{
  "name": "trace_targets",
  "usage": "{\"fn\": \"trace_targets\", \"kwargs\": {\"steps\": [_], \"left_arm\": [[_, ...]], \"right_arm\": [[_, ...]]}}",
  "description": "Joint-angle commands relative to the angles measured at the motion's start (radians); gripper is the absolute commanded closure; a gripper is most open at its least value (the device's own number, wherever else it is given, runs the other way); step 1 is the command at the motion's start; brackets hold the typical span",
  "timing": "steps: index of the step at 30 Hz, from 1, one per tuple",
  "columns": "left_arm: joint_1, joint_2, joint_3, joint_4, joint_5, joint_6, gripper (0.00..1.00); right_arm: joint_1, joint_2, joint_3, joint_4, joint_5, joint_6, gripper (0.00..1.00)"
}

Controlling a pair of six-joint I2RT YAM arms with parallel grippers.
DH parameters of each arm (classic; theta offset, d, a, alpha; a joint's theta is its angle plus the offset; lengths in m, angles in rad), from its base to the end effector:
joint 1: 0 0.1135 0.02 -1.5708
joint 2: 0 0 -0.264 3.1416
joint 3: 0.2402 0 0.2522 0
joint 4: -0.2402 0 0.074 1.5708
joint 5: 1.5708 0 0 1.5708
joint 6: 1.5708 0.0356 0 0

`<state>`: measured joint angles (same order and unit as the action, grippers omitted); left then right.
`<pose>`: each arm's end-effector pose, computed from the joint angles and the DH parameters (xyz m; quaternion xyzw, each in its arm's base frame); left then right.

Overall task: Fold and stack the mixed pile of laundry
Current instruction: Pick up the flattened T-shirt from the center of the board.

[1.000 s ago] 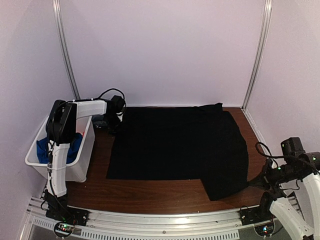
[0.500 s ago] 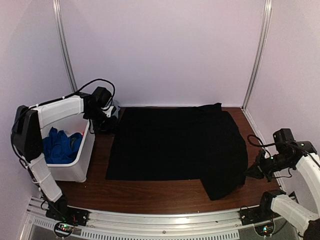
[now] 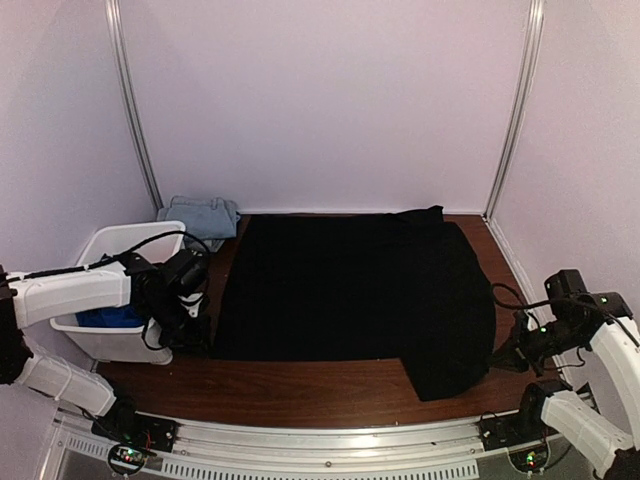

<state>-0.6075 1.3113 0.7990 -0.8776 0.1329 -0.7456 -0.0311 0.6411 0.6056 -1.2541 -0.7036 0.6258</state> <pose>0.1737 -0.1265 0.1934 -0.0626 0.9918 -0.1080 0.0289 0.0841 0.0204 0.2255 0.2541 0.8954 0.3648 0.0258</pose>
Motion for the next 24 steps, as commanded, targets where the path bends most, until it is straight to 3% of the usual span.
{"fn": "trace_targets", "kwargs": {"steps": [1, 24], "left_arm": [[0.005, -0.047, -0.054, 0.007, -0.026, -0.117, 0.74], [0.003, 0.193, -0.024, 0.181, -0.045, -0.098, 0.72]], "right_arm": [[-0.004, -0.025, -0.022, -0.018, -0.013, -0.007, 1.0], [-0.004, 0.025, 0.021, -0.013, 0.024, -0.04, 1.0]]}}
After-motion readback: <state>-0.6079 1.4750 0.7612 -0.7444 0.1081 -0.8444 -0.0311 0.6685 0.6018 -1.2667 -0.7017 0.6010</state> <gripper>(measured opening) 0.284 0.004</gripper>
